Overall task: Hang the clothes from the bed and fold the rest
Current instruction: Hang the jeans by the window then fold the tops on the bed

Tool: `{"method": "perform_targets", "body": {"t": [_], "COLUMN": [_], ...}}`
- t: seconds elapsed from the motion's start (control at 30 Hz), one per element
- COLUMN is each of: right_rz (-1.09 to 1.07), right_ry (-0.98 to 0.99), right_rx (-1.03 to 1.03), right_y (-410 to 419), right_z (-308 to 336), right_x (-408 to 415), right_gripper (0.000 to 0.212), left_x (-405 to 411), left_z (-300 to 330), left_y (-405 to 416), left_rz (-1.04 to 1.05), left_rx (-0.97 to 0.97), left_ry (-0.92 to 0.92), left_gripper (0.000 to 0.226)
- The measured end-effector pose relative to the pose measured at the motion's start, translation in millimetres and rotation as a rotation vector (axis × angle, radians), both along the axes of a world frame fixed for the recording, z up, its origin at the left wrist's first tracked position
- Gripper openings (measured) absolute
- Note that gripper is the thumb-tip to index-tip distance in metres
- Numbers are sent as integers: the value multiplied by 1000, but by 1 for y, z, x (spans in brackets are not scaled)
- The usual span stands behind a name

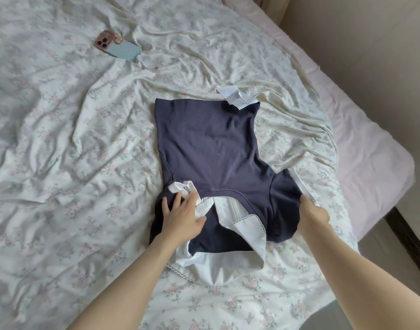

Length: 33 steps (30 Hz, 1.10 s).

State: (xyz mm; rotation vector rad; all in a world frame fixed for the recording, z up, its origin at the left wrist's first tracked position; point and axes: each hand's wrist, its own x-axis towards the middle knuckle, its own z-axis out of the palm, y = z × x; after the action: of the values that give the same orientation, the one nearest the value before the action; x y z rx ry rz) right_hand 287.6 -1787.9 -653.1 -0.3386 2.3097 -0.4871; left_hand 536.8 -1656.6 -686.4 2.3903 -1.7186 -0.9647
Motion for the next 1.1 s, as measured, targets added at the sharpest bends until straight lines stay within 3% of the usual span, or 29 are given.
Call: {"method": "perform_targets", "body": {"t": [0.07, 0.13, 0.2, 0.23, 0.37, 0.43, 0.5, 0.57, 0.63, 0.77, 0.87, 0.93, 1.1], "right_rz": [-80, 5, 273, 419, 1014, 1388, 1635, 1616, 1559, 1847, 1998, 1998, 2027], "right_ry": [-102, -39, 99, 139, 49, -45, -20, 144, 326, 300, 286, 283, 318], "right_rx": [-95, -197, -347, -433, -718, -568, -376, -520, -621, -122, 78, 37, -206], "right_y": [5, 11, 21, 27, 60, 70, 78, 80, 75, 55, 47, 48, 76], "right_z": [2, 2, 4, 5, 8, 1, -3, -4, -8, -27, -36, -33, -13], "right_x": [1, 9, 23, 33, 72, 81, 80, 76, 74, 76, 83, 82, 32], "right_gripper": [52, 12, 13, 13, 14, 10, 16, 22, 35, 57, 61, 62, 55], "left_x": [-1, 3, 9, 12, 28, 30, 28, 21, 16, 14, 15, 16, 20], "left_z": [0, 8, 14, 17, 16, 15, 15, 13, 3, -22, -24, -21, -8], "left_y": [3, 4, 6, 6, -4, -4, 1, 8, 16, 14, -2, -3, 47], "left_rz": [-62, 22, 180, 274, 461, 469, 477, 407, 178, -89, -139, -157, -252], "left_rx": [-20, -271, -558, -612, -381, -316, -381, -452, -362, 4, 152, 150, -76], "left_ry": [44, 99, 17, -46, -57, 22, 61, 61, -27, -200, -163, -135, -132], "left_gripper": [50, 37, 26, 25, 42, 37, 34, 40, 53, 63, 68, 71, 73]}}
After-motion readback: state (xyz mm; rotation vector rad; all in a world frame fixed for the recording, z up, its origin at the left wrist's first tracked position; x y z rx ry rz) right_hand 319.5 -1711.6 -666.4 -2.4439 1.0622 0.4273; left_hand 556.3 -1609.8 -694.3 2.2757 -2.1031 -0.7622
